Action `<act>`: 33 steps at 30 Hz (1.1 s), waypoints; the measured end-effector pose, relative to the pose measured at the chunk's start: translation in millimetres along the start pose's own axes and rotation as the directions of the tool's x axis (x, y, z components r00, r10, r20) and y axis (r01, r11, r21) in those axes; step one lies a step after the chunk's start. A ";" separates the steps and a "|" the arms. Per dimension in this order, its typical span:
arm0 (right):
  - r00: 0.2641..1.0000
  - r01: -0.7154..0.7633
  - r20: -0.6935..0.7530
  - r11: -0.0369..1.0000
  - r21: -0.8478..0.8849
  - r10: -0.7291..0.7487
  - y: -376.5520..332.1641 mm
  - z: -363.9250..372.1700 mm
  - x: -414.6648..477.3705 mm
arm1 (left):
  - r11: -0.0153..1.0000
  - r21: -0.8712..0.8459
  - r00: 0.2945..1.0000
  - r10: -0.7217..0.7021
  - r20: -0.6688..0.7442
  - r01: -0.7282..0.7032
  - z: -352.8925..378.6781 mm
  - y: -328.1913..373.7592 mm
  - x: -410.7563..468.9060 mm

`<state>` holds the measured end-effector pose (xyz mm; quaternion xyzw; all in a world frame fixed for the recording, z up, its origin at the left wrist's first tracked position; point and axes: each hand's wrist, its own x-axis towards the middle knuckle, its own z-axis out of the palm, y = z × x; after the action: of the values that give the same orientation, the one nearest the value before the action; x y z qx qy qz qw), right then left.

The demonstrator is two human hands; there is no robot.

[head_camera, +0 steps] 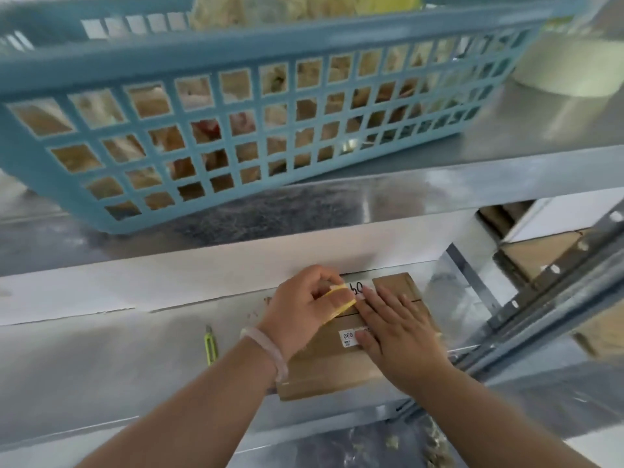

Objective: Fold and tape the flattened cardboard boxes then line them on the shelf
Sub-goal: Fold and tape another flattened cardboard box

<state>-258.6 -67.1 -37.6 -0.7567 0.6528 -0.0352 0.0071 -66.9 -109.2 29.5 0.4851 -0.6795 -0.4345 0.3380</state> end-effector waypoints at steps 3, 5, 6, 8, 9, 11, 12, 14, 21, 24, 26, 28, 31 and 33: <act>1.000 0.010 -0.002 1.000 0.030 -0.010 -0.1 1.2 -0.1 | 0.992 0.125 0.999 0.030 -0.020 -0.027 2.7 2.6 6.7; 0.999 0.031 -0.008 0.999 0.034 -0.031 0.4 4.1 0.0 | 0.976 0.216 0.999 0.018 -0.033 -0.010 8.4 1.5 12.9; 0.999 0.036 -0.006 0.998 0.051 -0.036 0.9 4.3 -0.4 | 0.969 0.249 1.000 0.000 -0.023 0.005 11.1 2.7 15.4; 0.998 0.041 -0.046 0.982 0.183 -0.033 1.9 1.3 -0.1 | 0.960 0.280 0.999 -0.032 -0.007 0.033 13.6 5.4 20.3; 0.996 0.027 -0.085 0.950 0.310 -0.001 2.3 -2.7 0.8 | 0.959 0.280 0.999 -0.042 -0.005 0.042 13.5 6.7 22.4; 0.990 -0.034 -0.089 0.784 0.620 0.113 -0.9 -18.1 1.2 | 0.959 0.277 0.998 -0.062 -0.006 0.062 12.3 9.4 25.0; 0.984 -0.056 -0.076 0.678 0.733 0.163 -5.1 -27.7 0.7 | 0.958 0.280 0.998 -0.070 -0.009 0.070 12.2 11.1 25.7; 0.972 -0.113 -0.033 0.589 0.800 0.231 -15.9 -44.5 -0.6 | 0.951 0.299 0.997 -0.077 -0.018 0.079 13.6 13.1 27.0; 0.904 -0.349 0.242 0.284 0.893 0.351 -20.8 -54.7 6.5 | 0.928 0.370 0.998 -0.060 0.028 0.045 20.2 15.7 28.3; 0.884 -0.377 0.278 0.219 0.900 0.376 -17.0 -57.0 7.8 | 0.931 0.362 0.997 -0.064 0.042 0.045 20.8 15.9 29.0; 0.869 -0.386 0.265 0.238 0.891 0.417 -16.8 -58.2 9.1 | 0.933 0.358 0.996 -0.069 0.050 0.047 20.4 15.7 29.7; 0.861 -0.404 0.278 0.243 0.882 0.426 -18.2 -58.7 11.2 | 0.934 0.355 0.995 -0.079 0.061 0.052 19.8 15.0 30.4; 0.842 -0.431 0.331 0.160 0.888 0.426 -16.1 -57.3 14.3 | 0.933 0.355 0.995 -0.078 0.060 0.051 19.2 15.2 30.6; 0.860 -0.427 0.330 0.195 0.883 0.389 -14.2 -58.5 13.6 | 0.932 0.360 0.996 -0.066 0.060 0.040 19.0 16.0 29.6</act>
<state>-246.3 -76.4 22.2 -0.4090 0.6835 -0.3897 0.4622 -98.4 -130.0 37.8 0.5411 -0.7454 -0.3292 0.2076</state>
